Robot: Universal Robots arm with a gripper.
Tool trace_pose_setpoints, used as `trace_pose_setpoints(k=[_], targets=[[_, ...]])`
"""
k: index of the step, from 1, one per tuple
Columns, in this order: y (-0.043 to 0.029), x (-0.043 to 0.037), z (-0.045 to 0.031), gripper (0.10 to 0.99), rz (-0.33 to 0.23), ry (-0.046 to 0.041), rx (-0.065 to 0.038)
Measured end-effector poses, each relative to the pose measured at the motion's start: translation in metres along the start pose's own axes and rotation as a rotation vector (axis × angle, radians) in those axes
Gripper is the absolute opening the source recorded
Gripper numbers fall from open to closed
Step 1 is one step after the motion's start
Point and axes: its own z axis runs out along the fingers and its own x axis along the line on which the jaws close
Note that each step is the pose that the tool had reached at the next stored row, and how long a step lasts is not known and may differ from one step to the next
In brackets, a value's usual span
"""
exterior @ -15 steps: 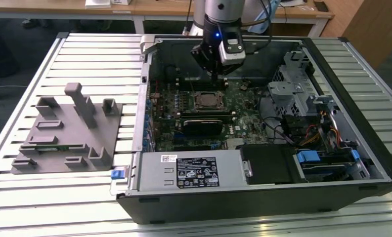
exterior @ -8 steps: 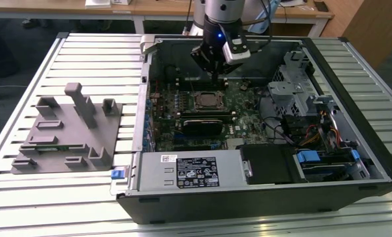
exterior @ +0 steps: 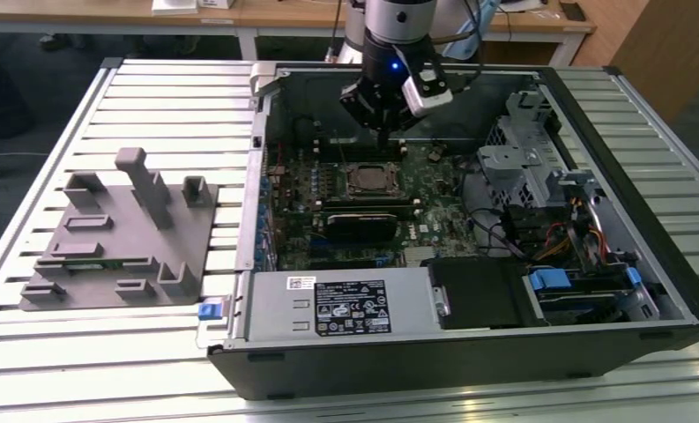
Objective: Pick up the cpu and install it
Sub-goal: 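Install the first cpu locking lever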
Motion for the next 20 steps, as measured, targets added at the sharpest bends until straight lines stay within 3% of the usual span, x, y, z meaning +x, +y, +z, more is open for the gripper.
trace_pose_setpoints(k=[7, 15, 20], targets=[[-0.0024, 0.0173, 0.0000, 0.106, -0.017, 0.0009, -0.005], [-0.0027, 0.0188, 0.0023, 0.106, -0.145, 0.0036, -0.007], [-0.0045, 0.0319, 0.0031, 0.106, -0.161, 0.0038, -0.007]])
